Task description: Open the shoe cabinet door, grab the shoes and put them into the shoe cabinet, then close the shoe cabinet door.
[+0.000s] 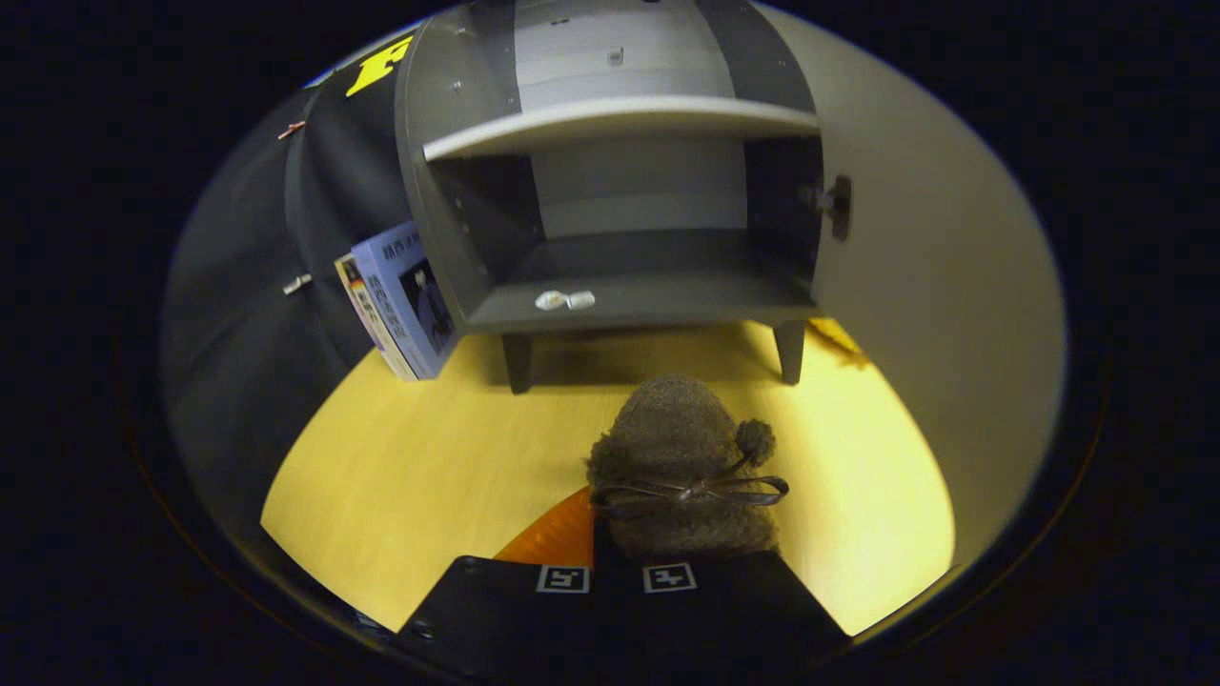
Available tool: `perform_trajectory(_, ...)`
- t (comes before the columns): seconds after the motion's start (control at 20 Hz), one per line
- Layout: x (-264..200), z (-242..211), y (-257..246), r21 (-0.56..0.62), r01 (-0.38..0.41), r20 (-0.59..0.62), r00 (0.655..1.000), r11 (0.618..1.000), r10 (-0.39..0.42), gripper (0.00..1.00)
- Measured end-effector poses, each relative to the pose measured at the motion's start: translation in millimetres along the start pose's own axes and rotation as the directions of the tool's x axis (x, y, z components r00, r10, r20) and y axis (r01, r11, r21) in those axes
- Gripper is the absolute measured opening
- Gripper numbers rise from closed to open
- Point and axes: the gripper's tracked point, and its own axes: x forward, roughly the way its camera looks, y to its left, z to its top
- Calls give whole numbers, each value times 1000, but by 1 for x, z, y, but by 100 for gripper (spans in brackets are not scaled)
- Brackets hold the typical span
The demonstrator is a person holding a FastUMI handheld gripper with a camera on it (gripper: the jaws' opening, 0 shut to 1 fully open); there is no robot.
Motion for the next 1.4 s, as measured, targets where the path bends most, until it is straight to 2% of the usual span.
perform_trajectory(0.3, -73, 94, 13, -48, -7, 57, 998, 999, 10, 6)
perform_trajectory(0.45, -92, 142, 24, -52, -18, 50, 999, 999, 21, 6)
perform_trajectory(0.65, -96, 221, 45, -68, -48, 104, 993, 997, 55, 6)
perform_trajectory(0.95, -45, 320, 55, -76, -32, 104, 994, 997, 40, 6)
perform_trajectory(1.1, 2, 339, 52, -50, -19, 41, 999, 999, 21, 6)
perform_trajectory(1.4, 83, 362, 37, -47, 49, 12, 999, 998, -48, 6)
